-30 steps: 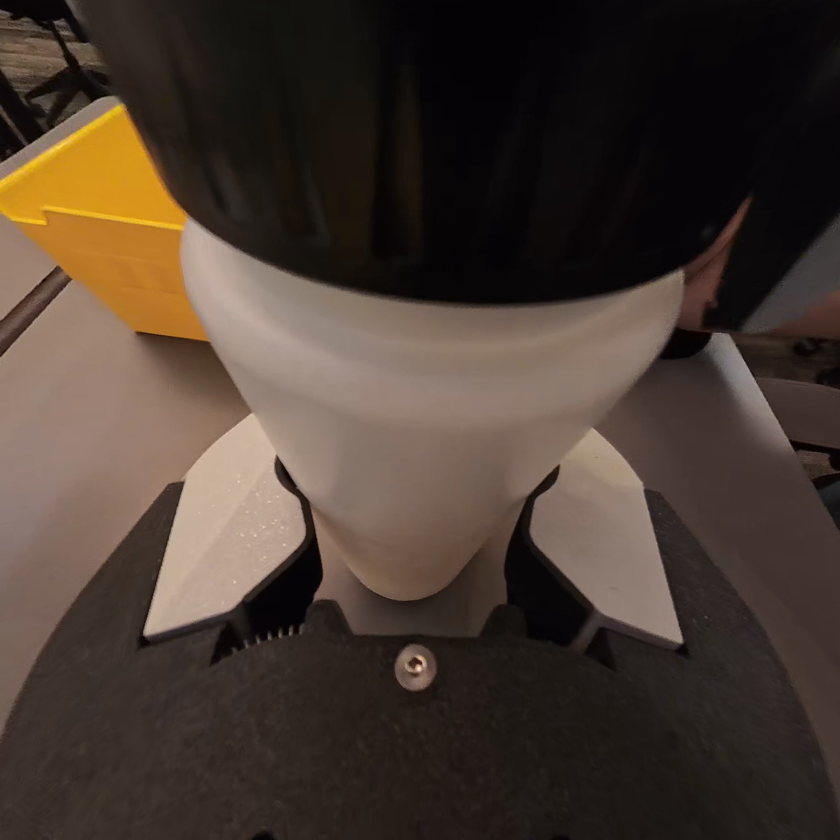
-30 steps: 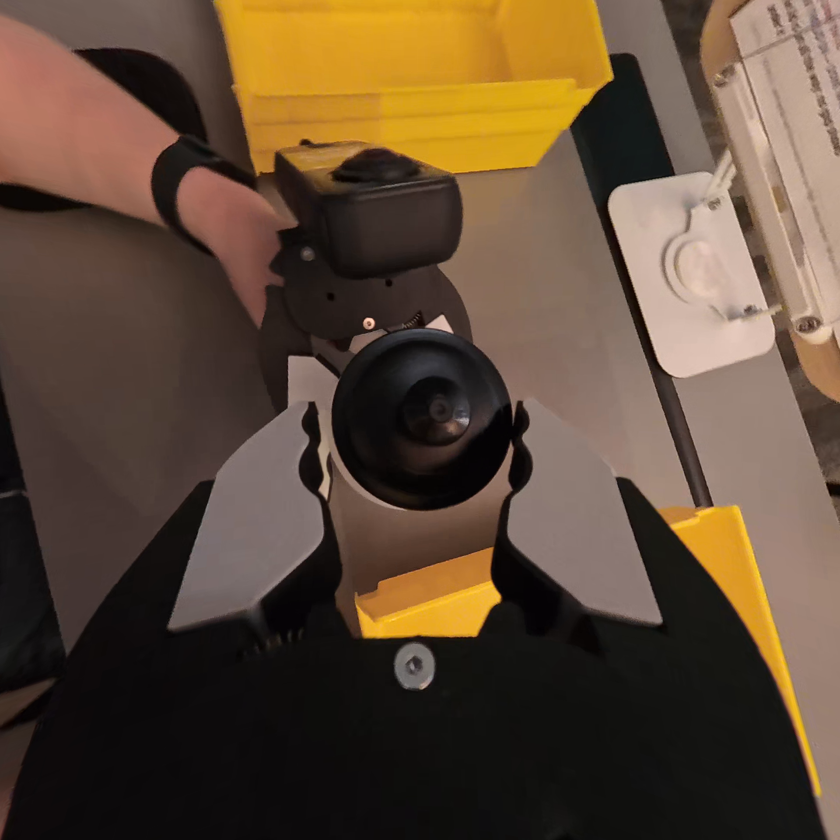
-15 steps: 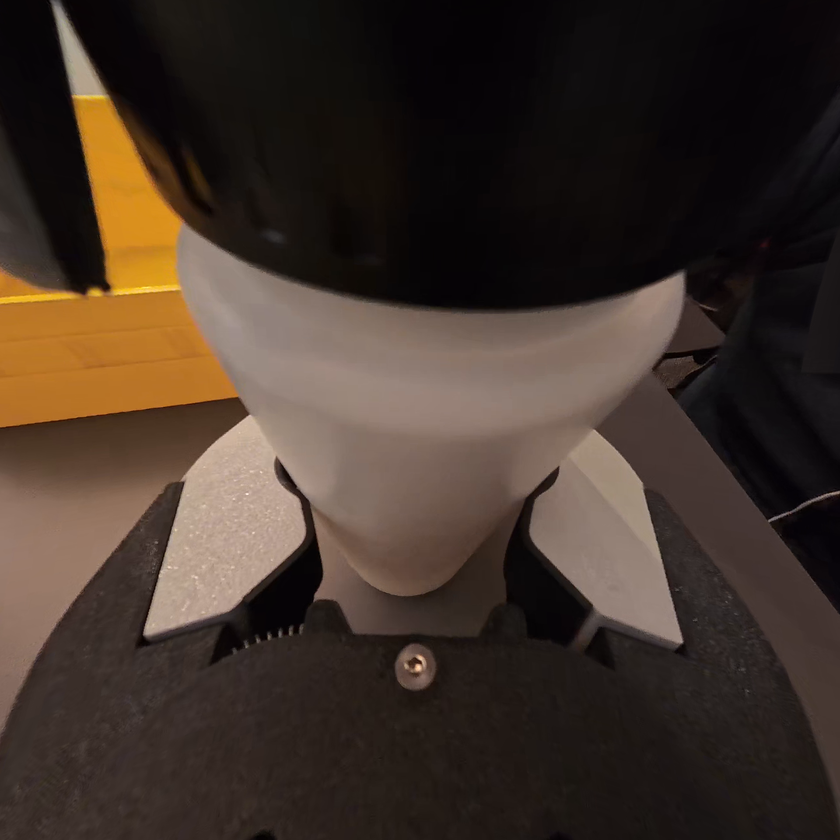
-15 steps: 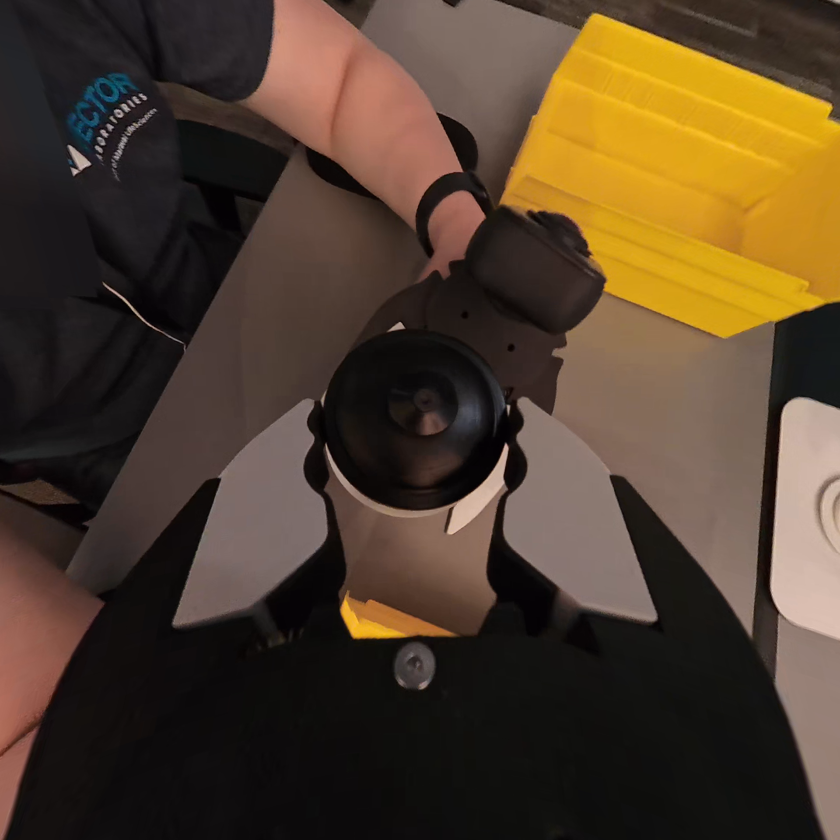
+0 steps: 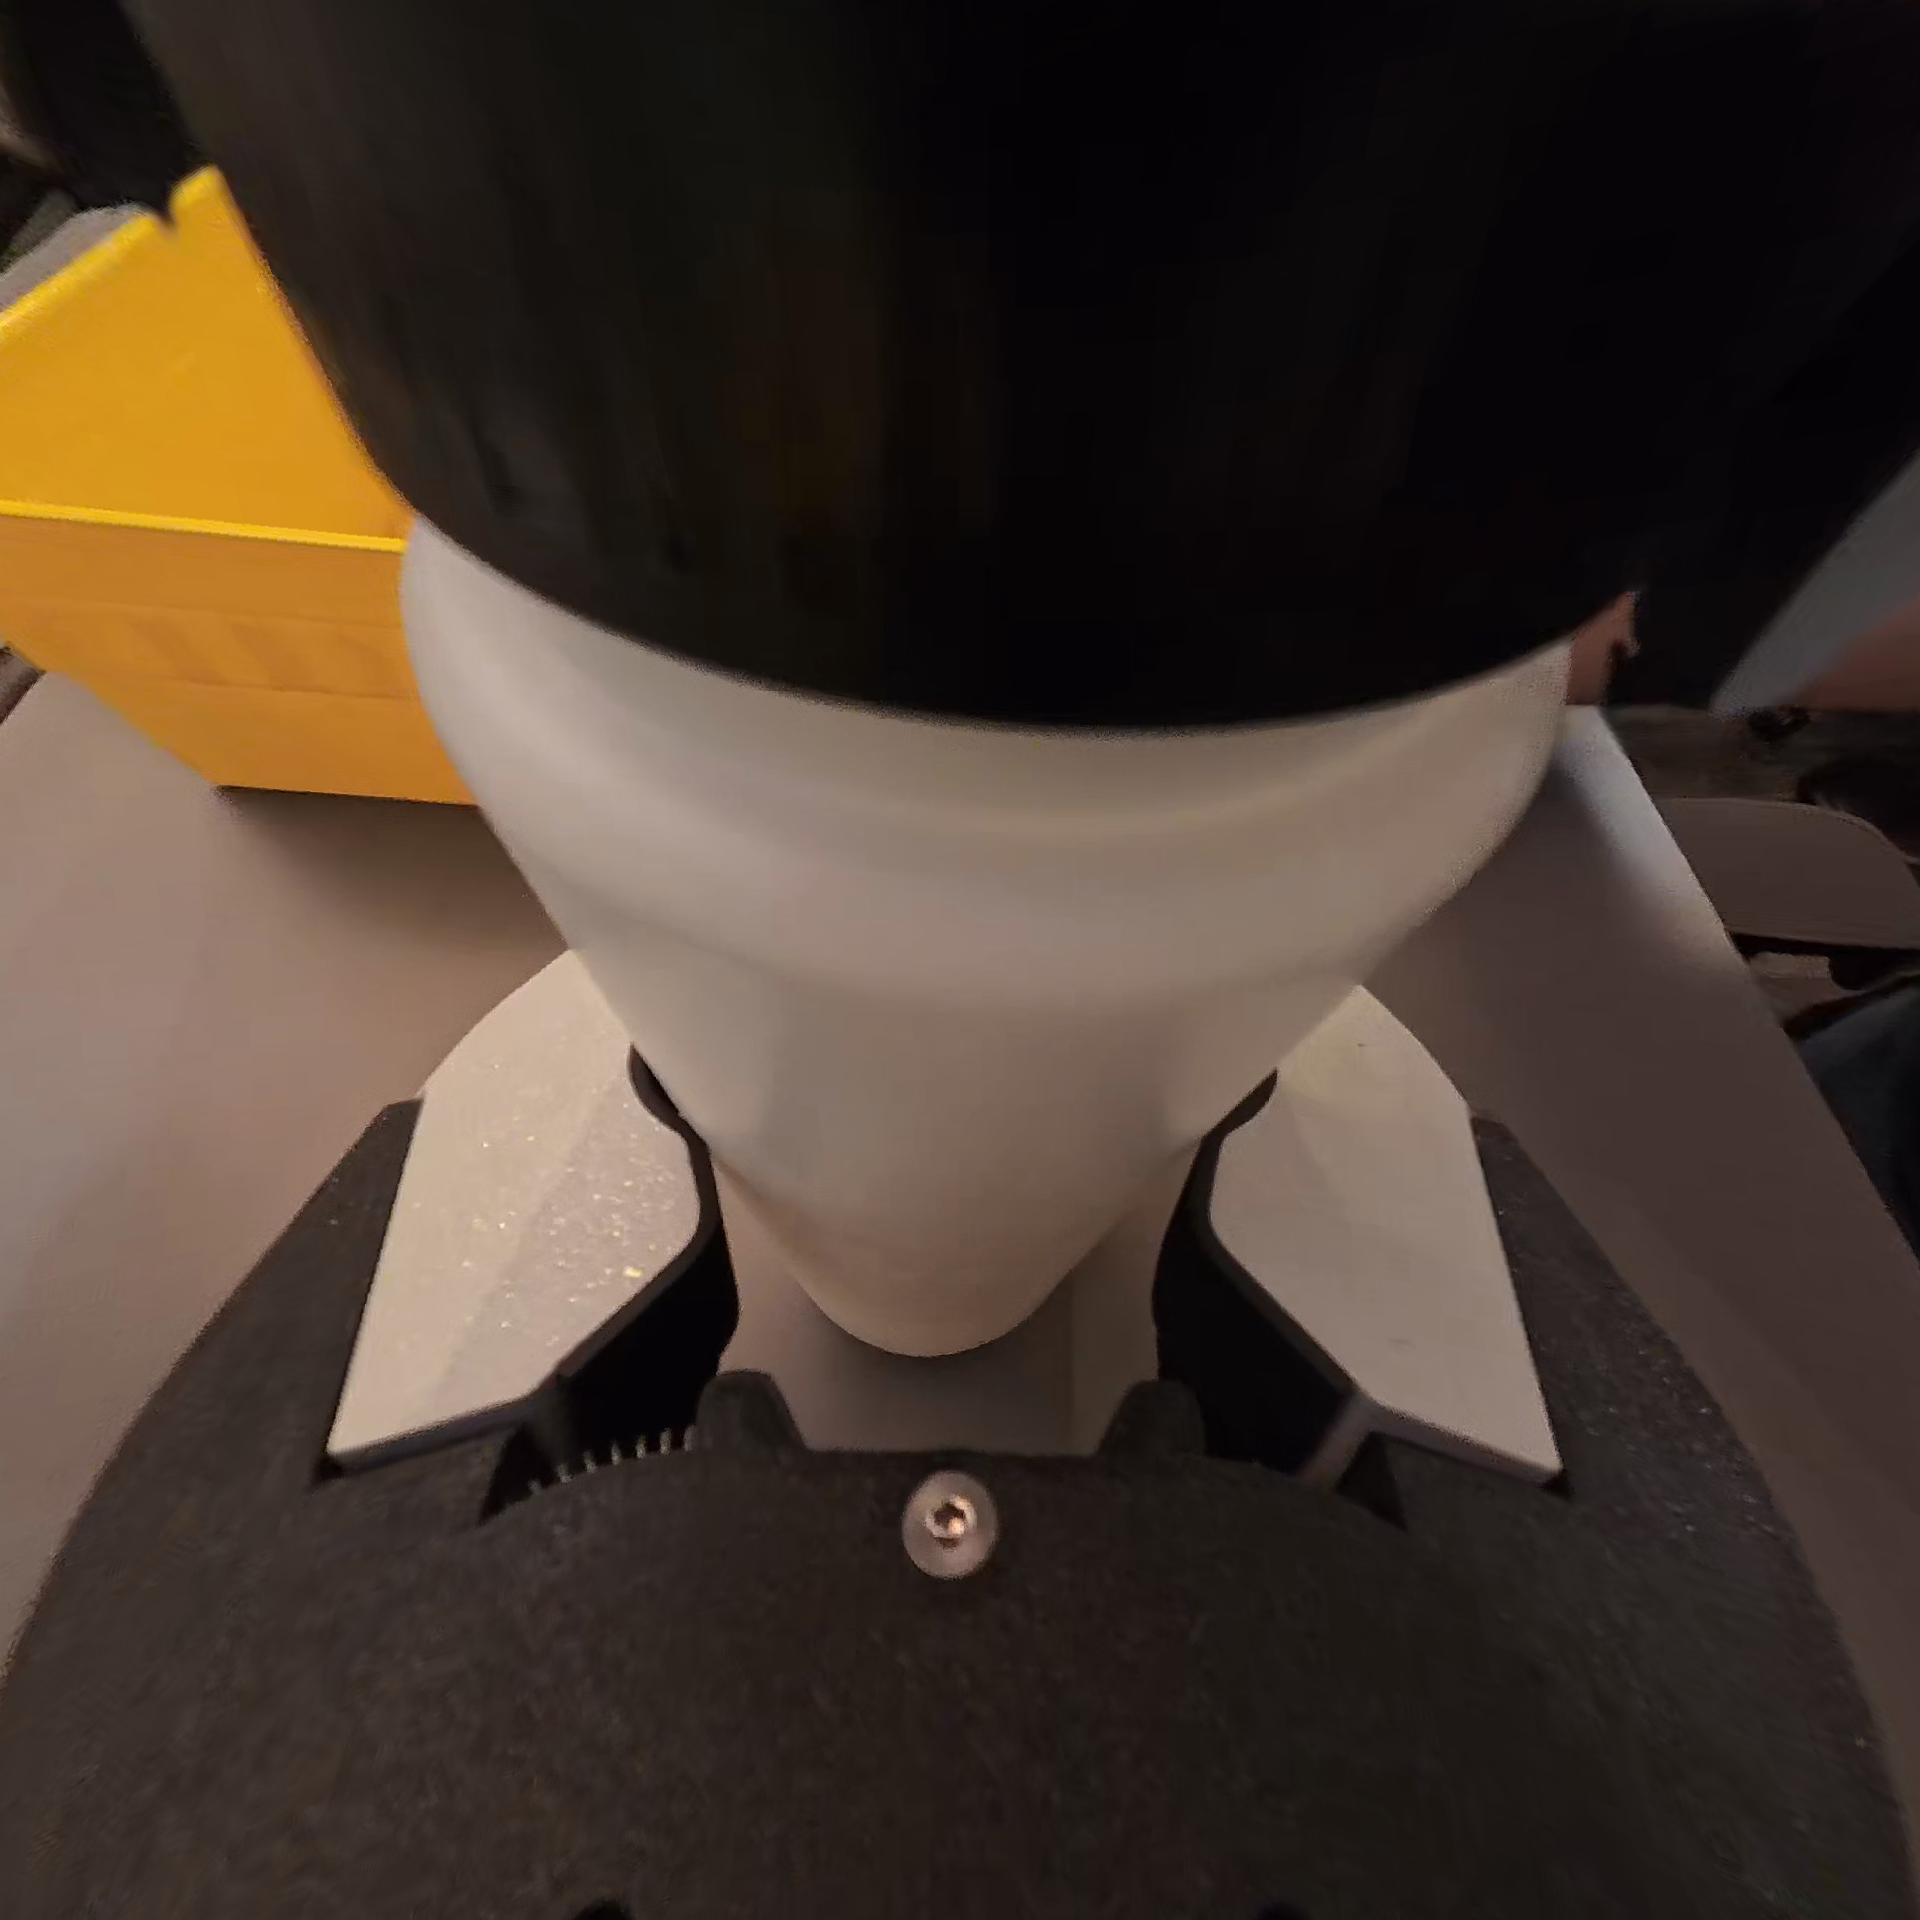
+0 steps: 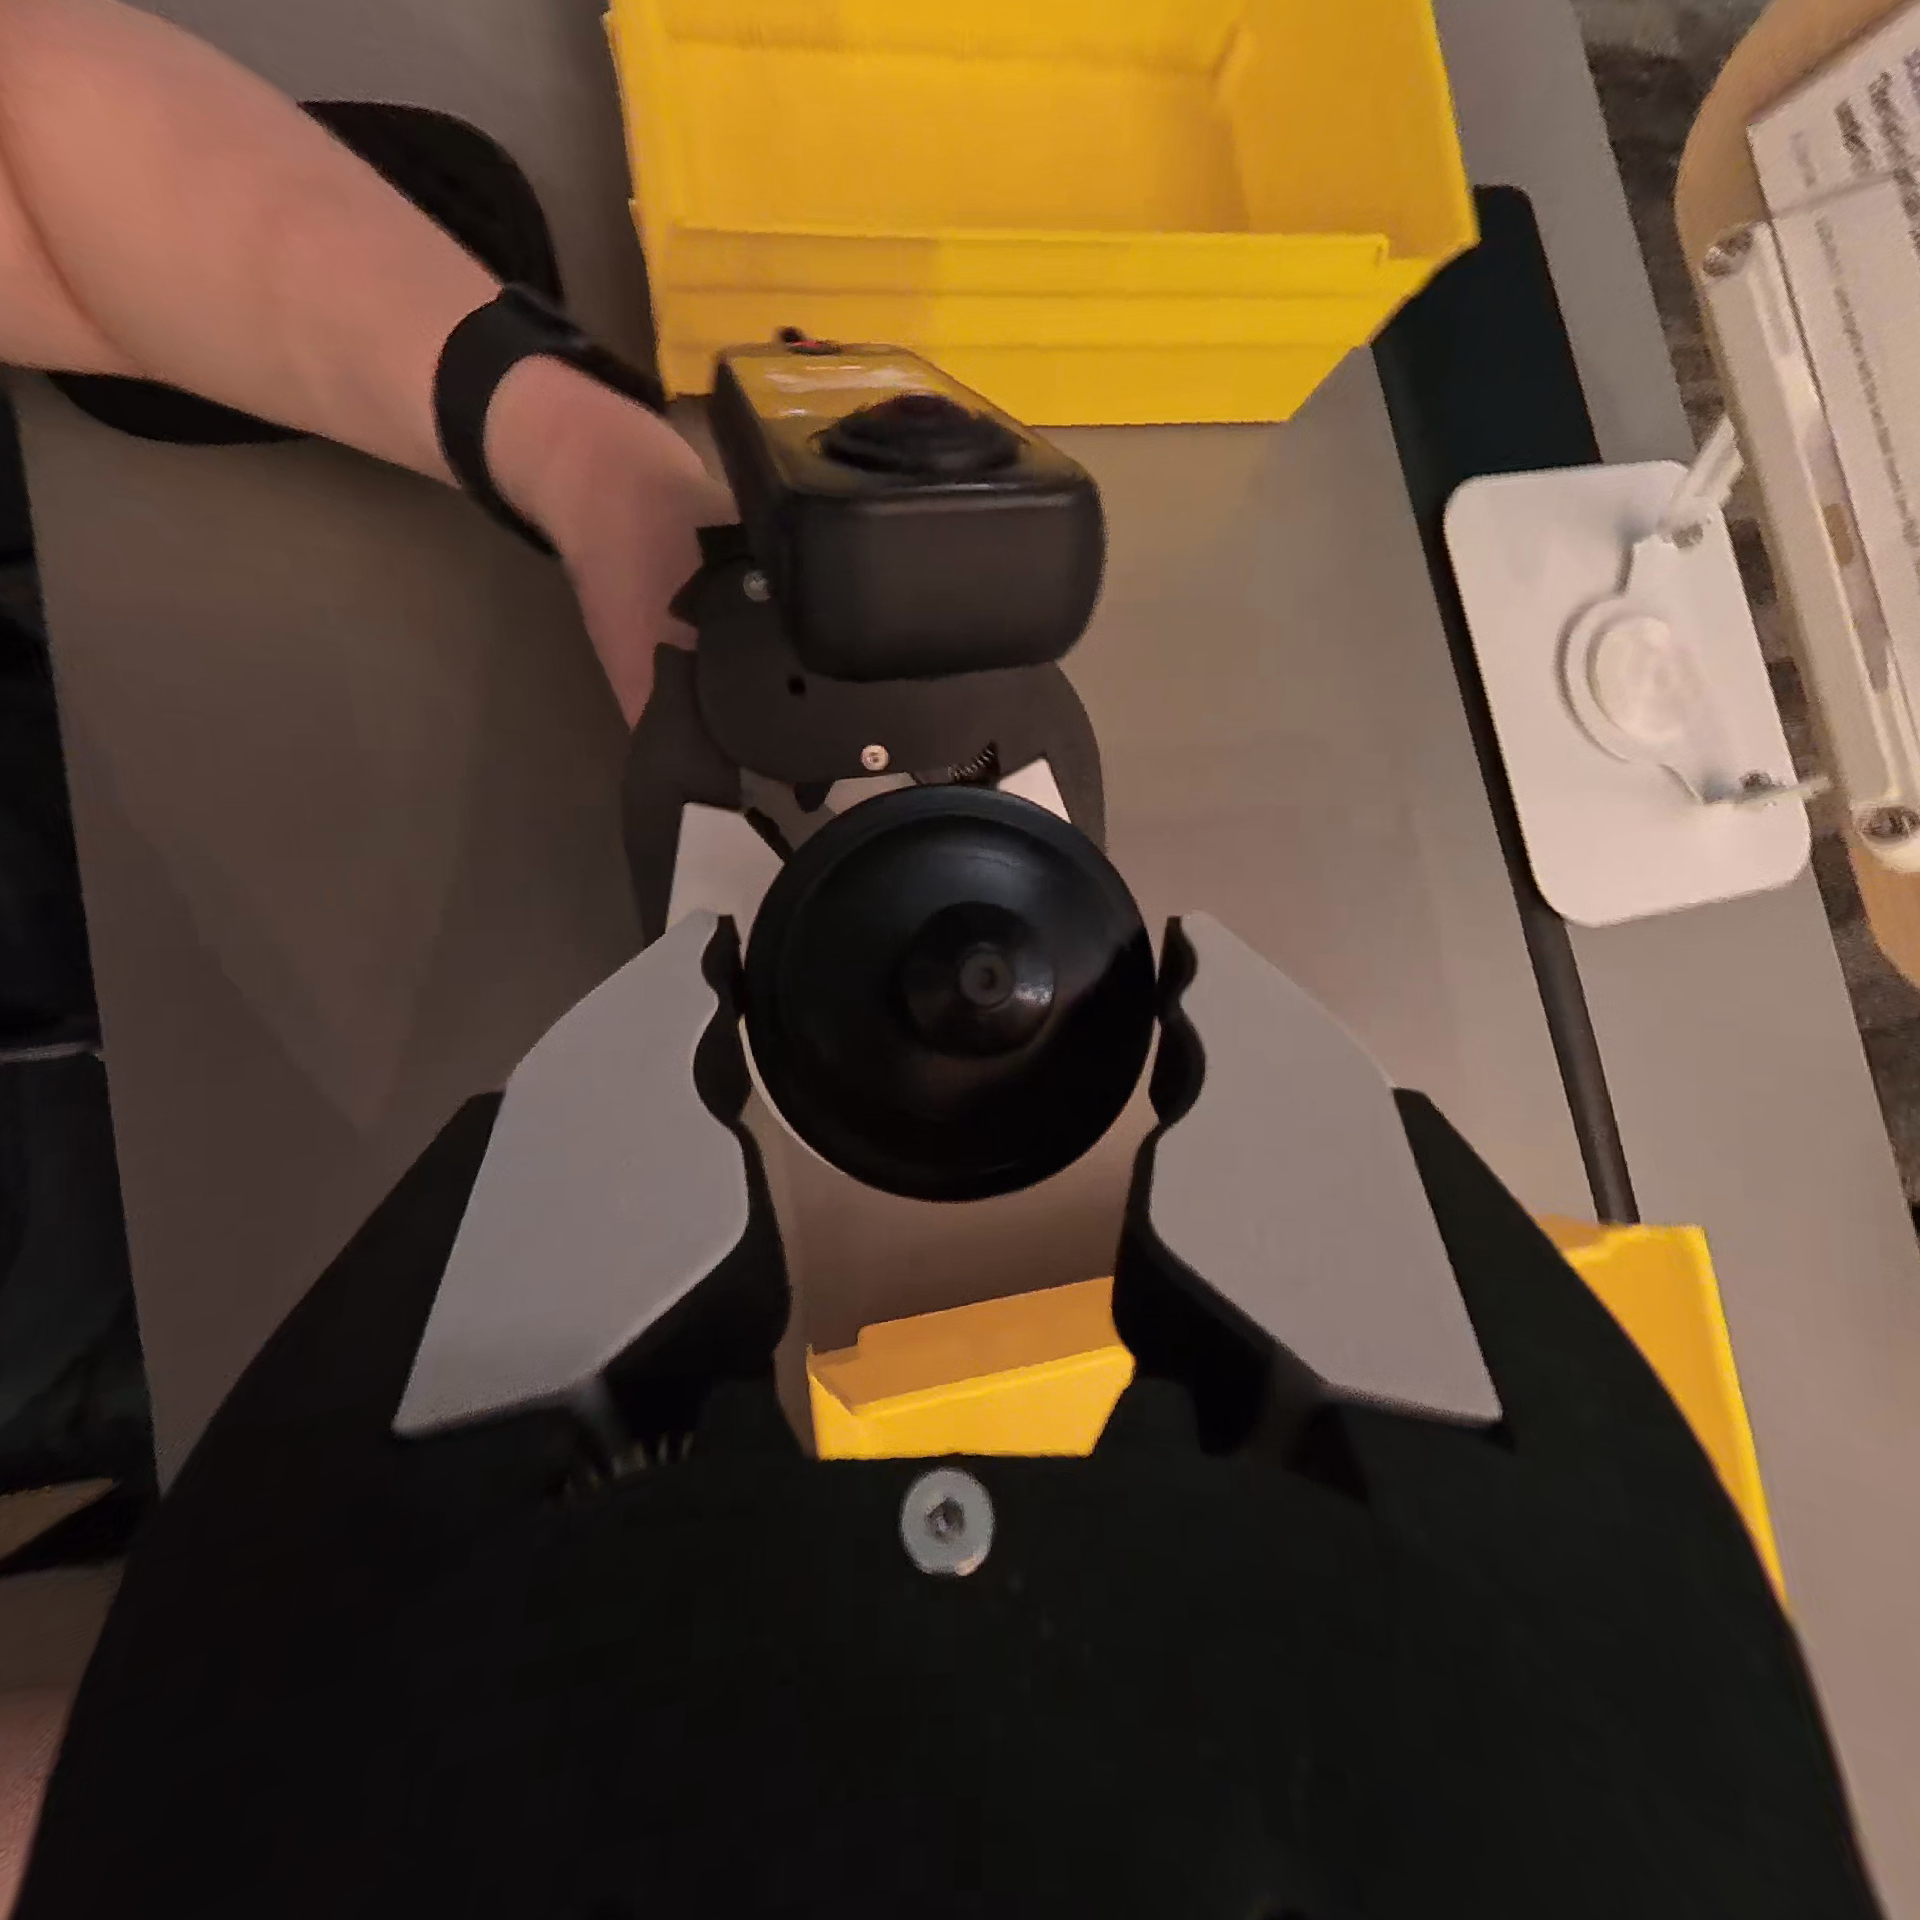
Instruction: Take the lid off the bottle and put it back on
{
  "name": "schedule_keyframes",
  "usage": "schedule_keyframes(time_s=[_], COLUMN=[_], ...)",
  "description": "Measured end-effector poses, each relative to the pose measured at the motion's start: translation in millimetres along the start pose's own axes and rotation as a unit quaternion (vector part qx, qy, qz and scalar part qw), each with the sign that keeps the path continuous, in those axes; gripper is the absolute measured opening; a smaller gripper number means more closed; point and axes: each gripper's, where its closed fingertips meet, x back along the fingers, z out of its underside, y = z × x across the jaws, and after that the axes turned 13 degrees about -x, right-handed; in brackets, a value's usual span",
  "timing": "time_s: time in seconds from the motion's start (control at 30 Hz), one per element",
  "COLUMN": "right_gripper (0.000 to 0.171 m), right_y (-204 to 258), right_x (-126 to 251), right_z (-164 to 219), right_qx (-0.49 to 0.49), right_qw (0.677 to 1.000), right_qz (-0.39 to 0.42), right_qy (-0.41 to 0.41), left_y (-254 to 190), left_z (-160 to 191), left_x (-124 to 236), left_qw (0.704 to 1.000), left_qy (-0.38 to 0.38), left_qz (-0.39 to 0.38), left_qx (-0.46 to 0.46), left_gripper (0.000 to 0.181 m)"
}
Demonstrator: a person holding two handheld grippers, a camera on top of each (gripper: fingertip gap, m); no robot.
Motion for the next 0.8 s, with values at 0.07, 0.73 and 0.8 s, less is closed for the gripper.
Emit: schedule_keyframes(time_s=[0.07,0.73,0.8], right_gripper=[0.077,0.074,0.074], right_y=[14.2,0.9,5.2], right_x=[3.8,2.6,4.3], right_z=[3.7,-5.0,-2.9], right_qx=[0.064,-0.004,0.022], right_qw=[0.997,1.0,1.0], right_qz=[-0.05,0.014,0.002], right_qy=[-0.004,-0.012,-0.011], left_y=[-17.1,1.9,-2.9], left_z=[-3.3,-0.5,-1.4], left_x=[-1.2,-1.3,-2.0], left_qw=[0.999,1.0,1.0], left_qy=[-0.006,-0.001,0.0], left_qz=[0.046,-0.008,0.003], left_qx=[-0.026,0.005,-0.007], left_gripper=[0.102,0.102,0.102])
